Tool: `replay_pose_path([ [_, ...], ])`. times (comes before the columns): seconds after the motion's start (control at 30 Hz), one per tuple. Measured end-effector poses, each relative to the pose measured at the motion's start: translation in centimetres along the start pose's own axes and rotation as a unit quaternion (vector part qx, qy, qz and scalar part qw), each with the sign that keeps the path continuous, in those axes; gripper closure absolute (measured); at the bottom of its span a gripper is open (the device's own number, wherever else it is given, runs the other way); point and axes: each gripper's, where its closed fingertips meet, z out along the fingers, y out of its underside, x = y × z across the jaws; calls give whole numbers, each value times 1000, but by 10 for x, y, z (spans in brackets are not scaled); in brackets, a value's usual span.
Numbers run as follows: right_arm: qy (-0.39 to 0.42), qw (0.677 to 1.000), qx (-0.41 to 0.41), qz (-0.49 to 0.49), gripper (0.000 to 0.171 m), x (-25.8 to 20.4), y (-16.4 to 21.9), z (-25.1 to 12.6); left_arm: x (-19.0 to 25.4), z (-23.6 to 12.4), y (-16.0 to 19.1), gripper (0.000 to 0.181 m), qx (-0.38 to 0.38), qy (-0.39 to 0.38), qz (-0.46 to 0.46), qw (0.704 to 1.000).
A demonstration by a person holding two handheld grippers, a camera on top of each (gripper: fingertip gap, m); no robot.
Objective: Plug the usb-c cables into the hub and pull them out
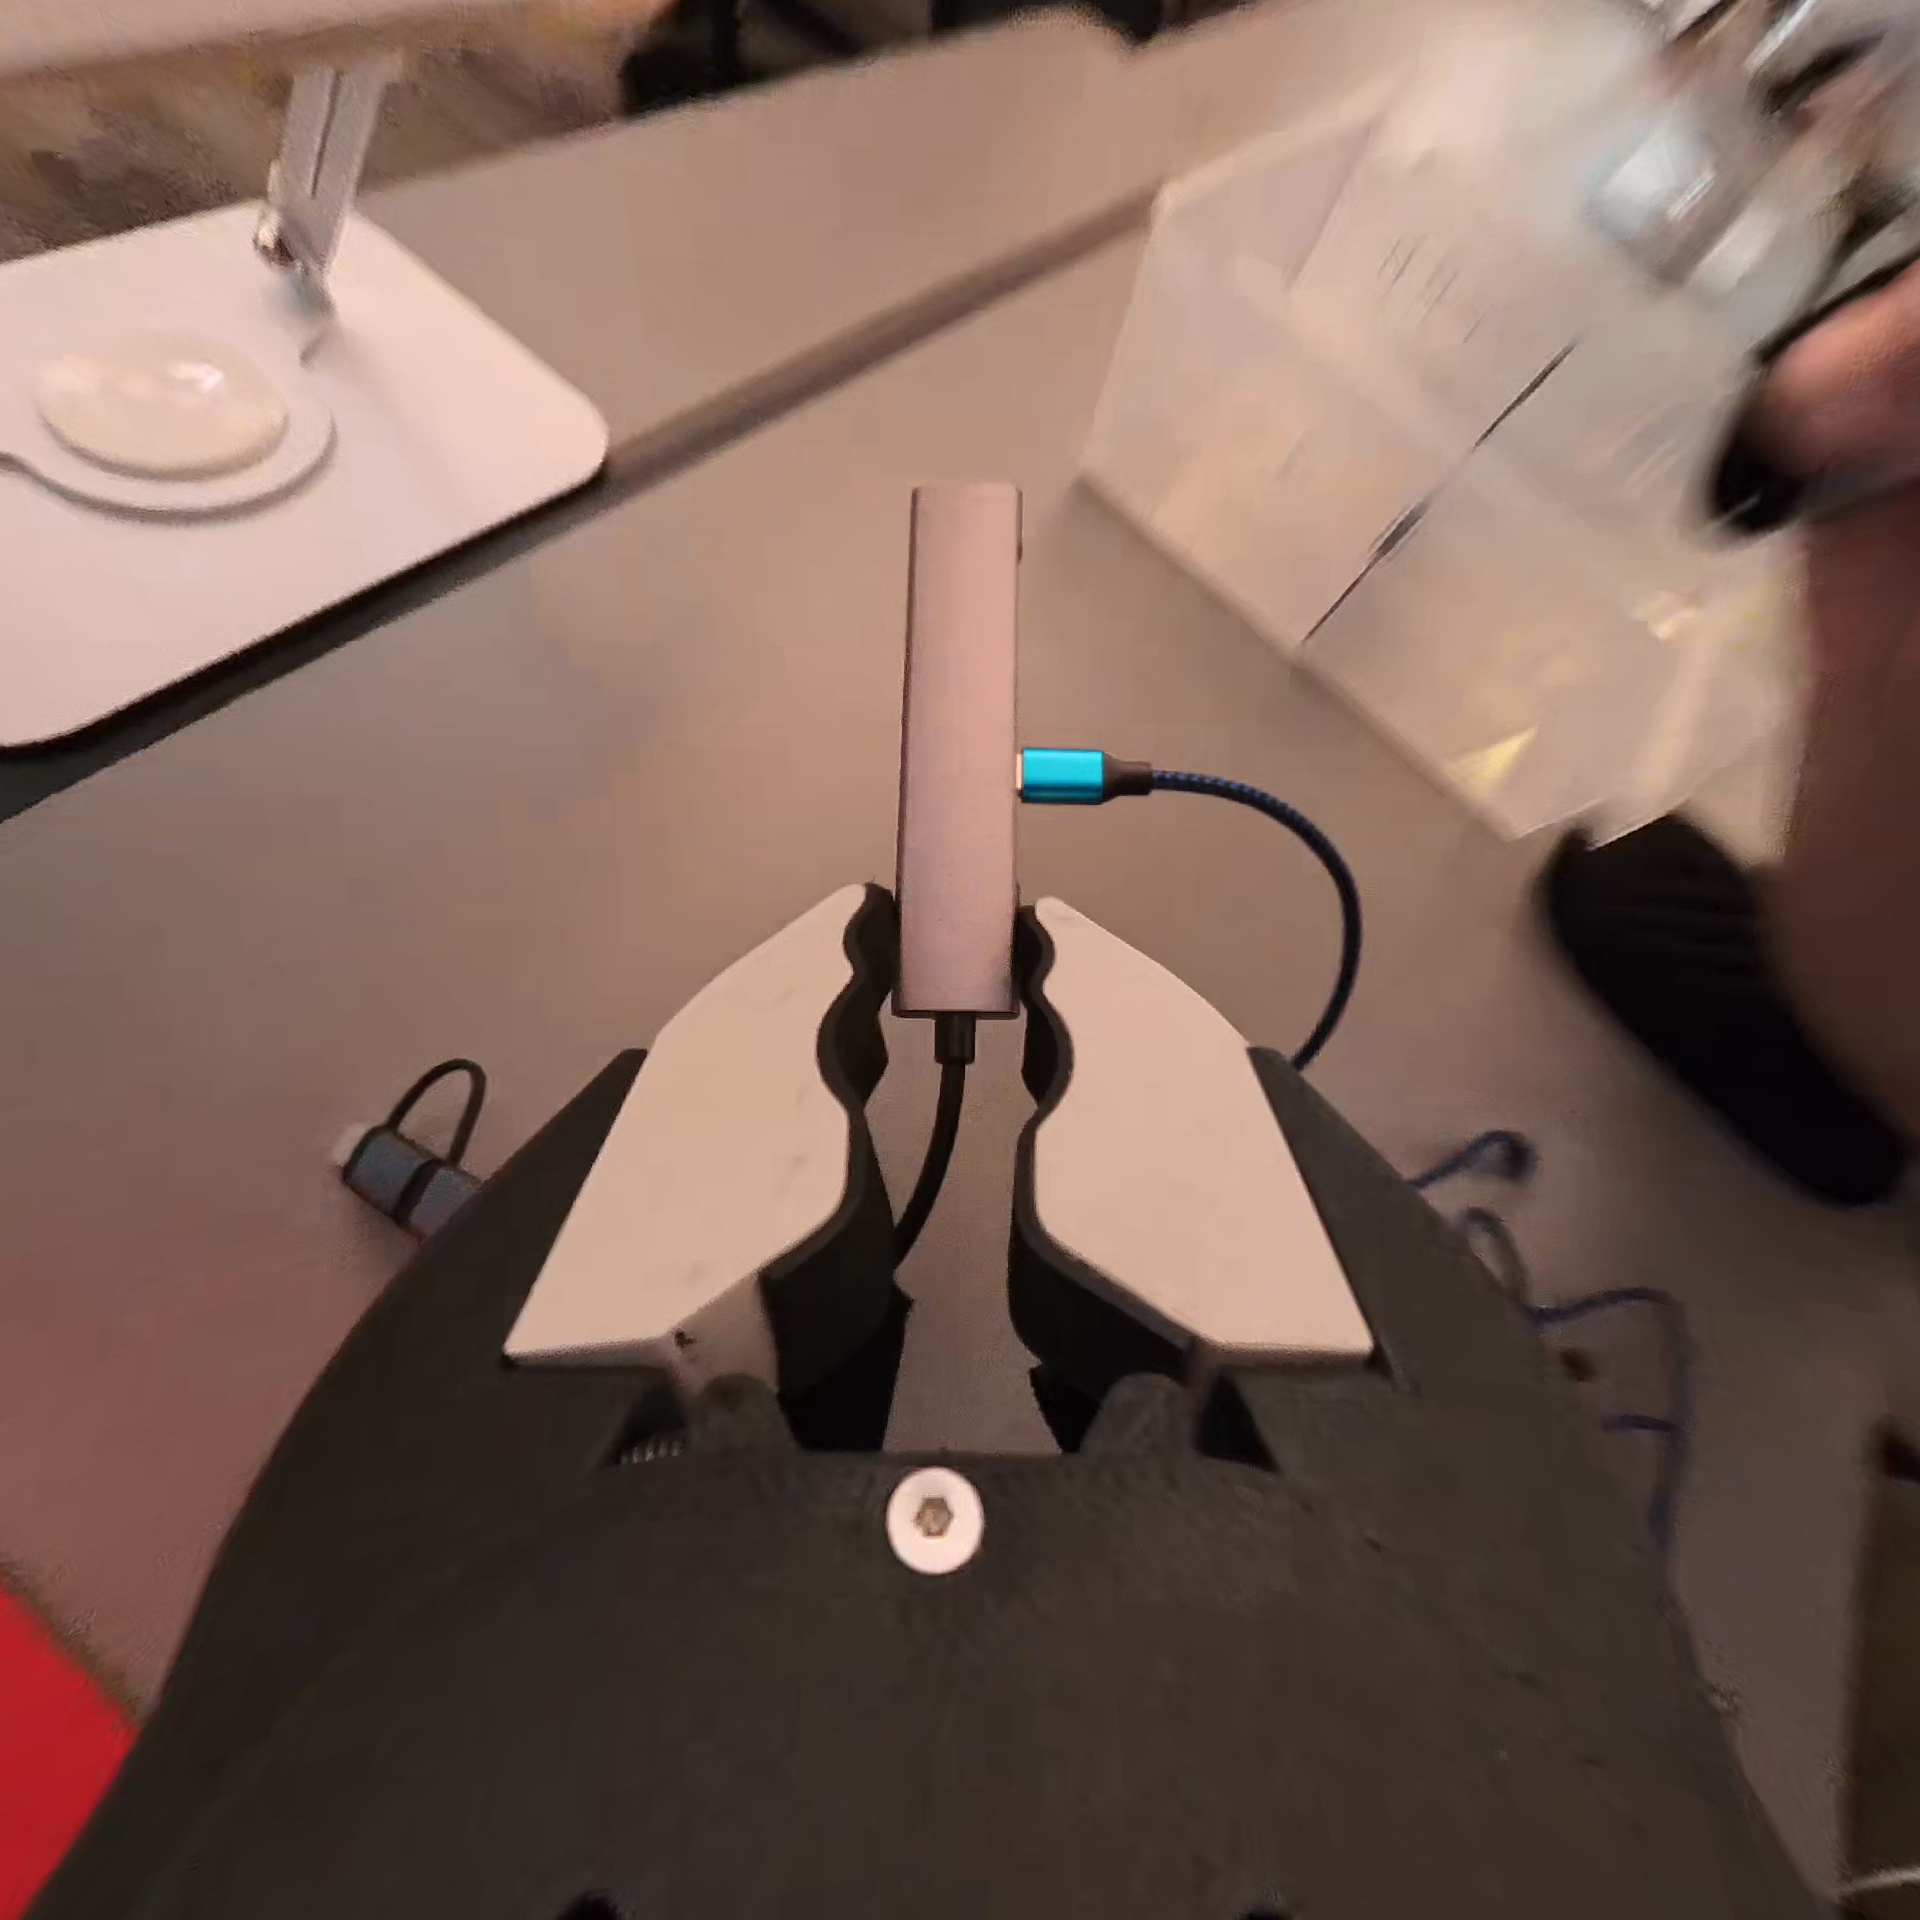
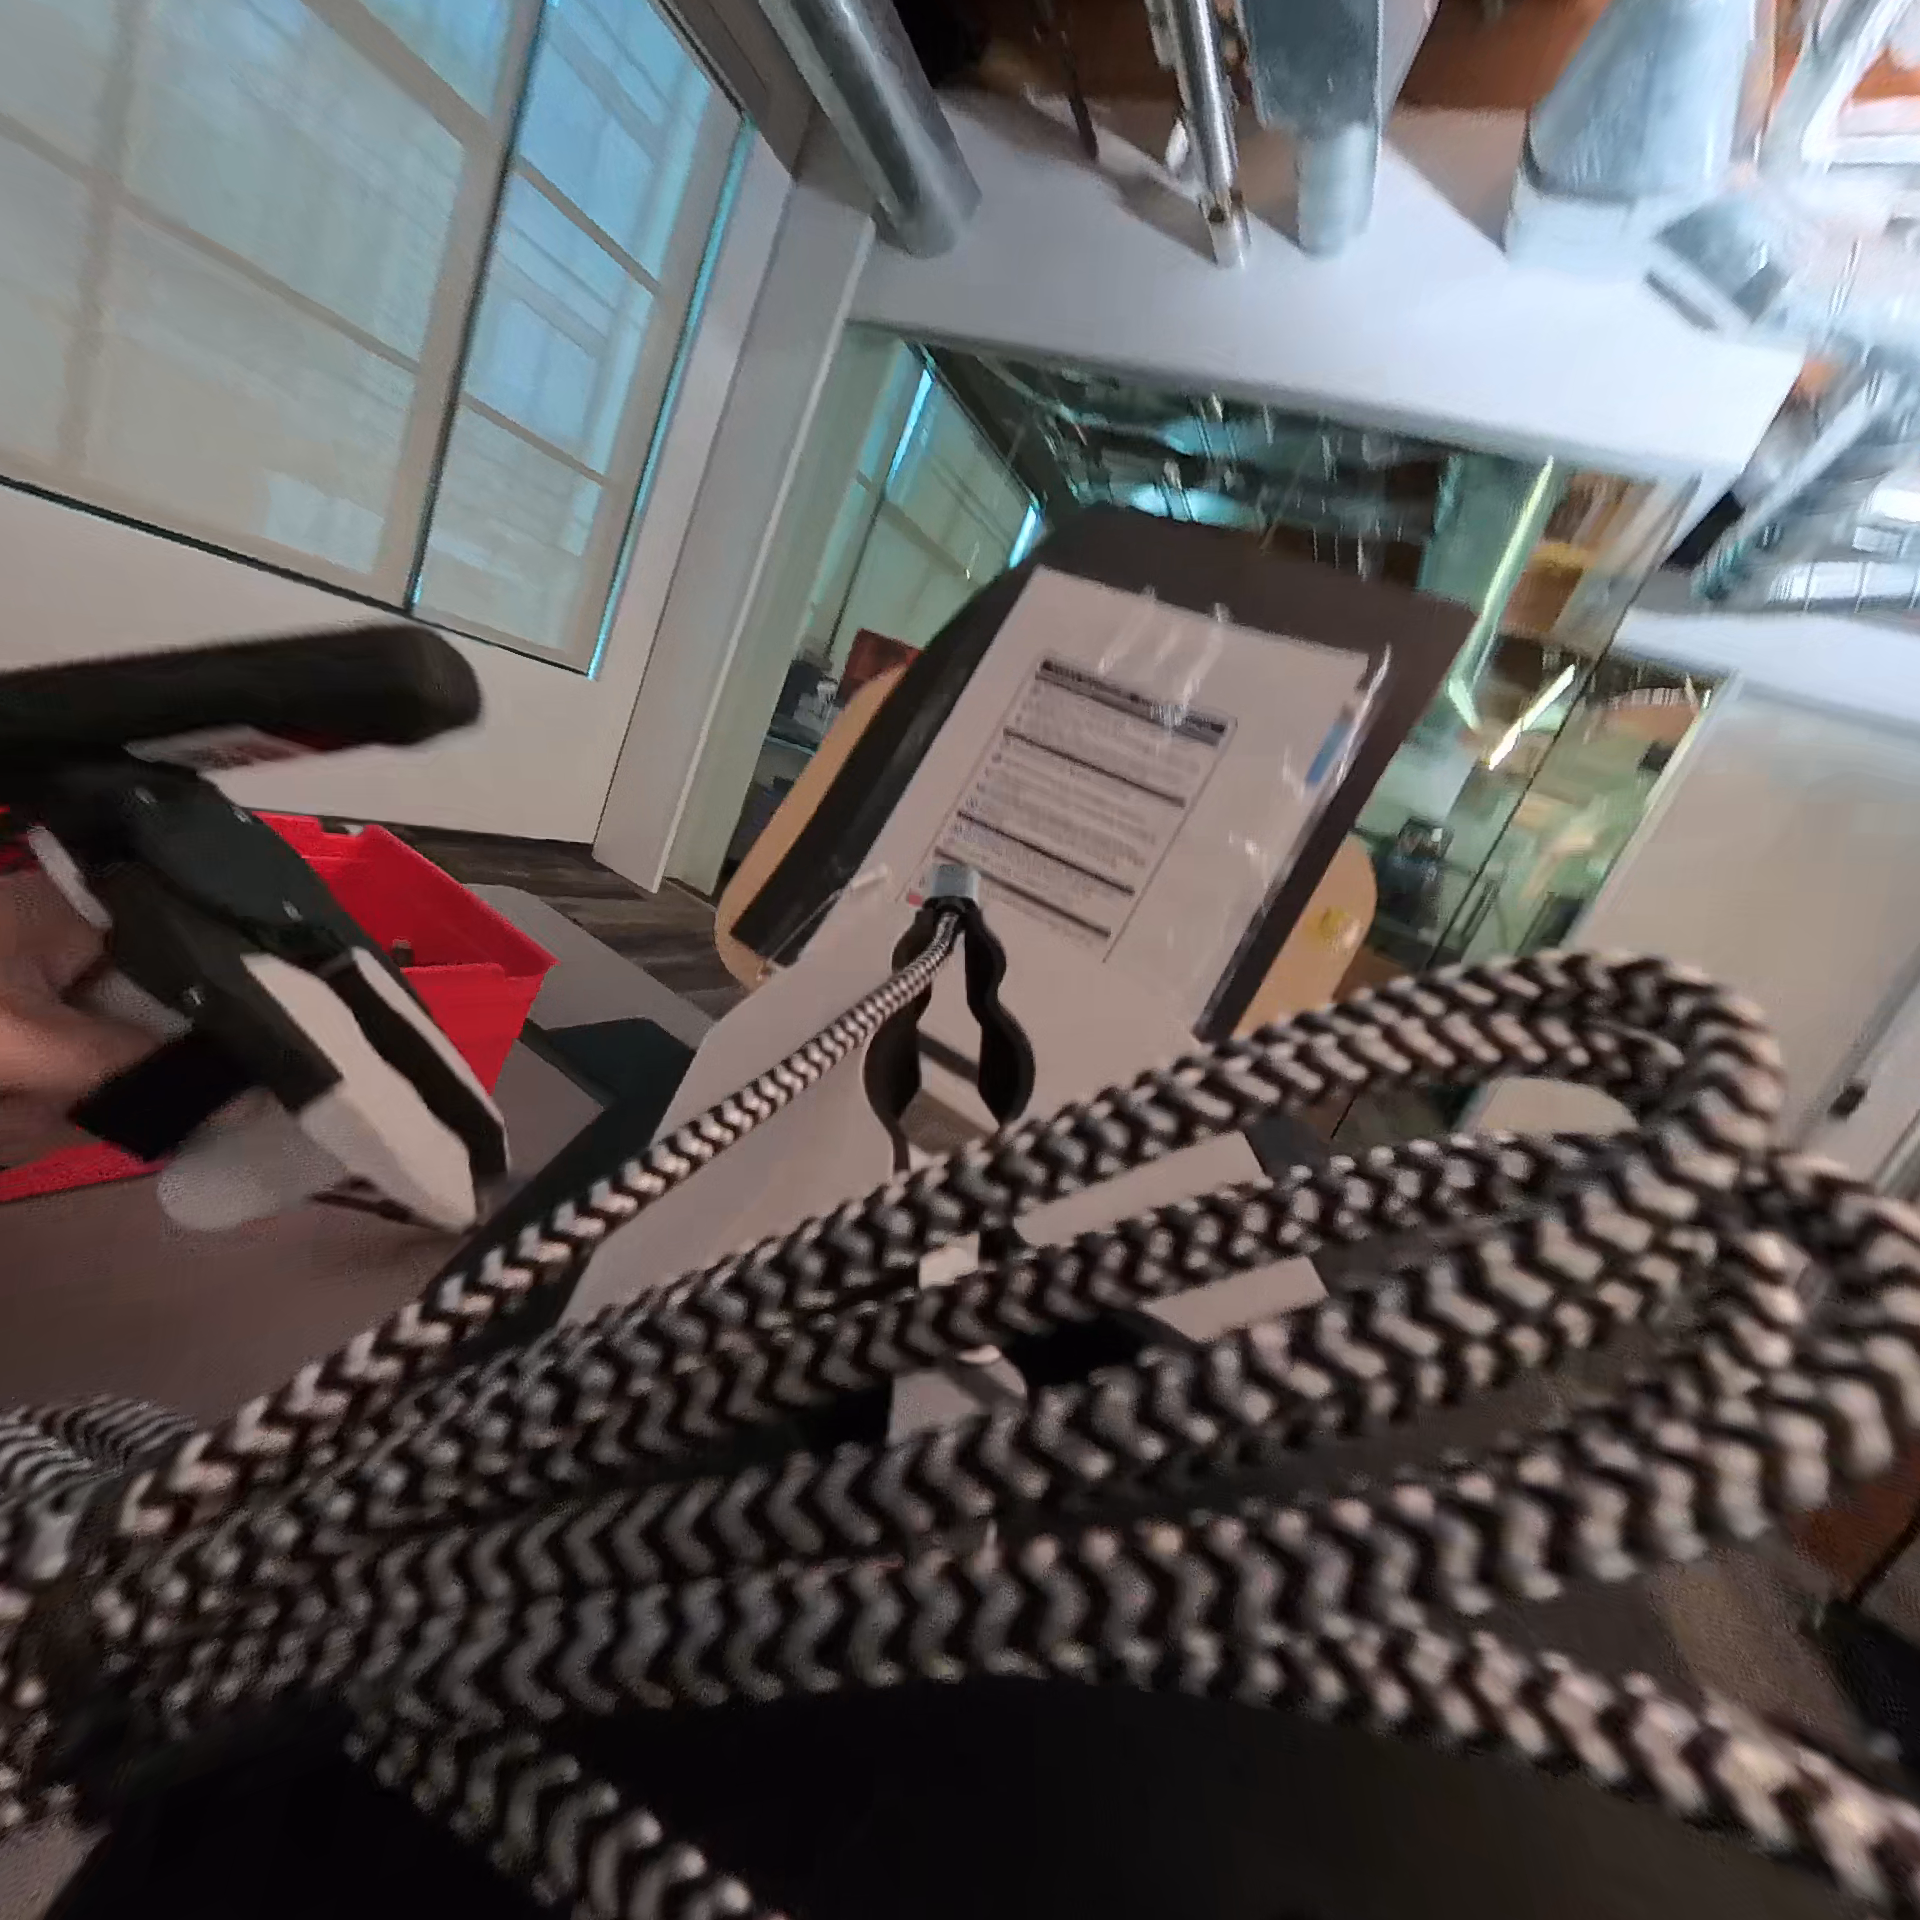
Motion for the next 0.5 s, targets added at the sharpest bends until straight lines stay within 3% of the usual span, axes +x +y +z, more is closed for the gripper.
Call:
replay_pose_path([
  [0.07, 15, 999, -12, 43, 90, 3, 16, 2, 12, -15, -19, 159, 54, 54, -40, 996],
  [0.1, 21, 998, -15, 63, 82, 3, 23, 3, 19, -22, -27, 159, 79, 86, -63, 991],
  [0.17, 21, 996, -32, 85, 85, -3, 37, 6, 32, -33, -40, 159, 117, 155, -112, 974],
  [0.3, 36, 999, -19, 35, 89, -21, 40, 6, 59, -41, -54, 160, 169, 313, -242, 903],
  [0.4, 31, 999, -10, -7, 164, -38, 33, 7, 75, -27, -50, 159, 173, 361, -284, 871],
  [0.5, 22, 1000, -11, -10, 164, -47, 35, 7, 97, -21, -48, 160, 162, 409, -299, 847],
])
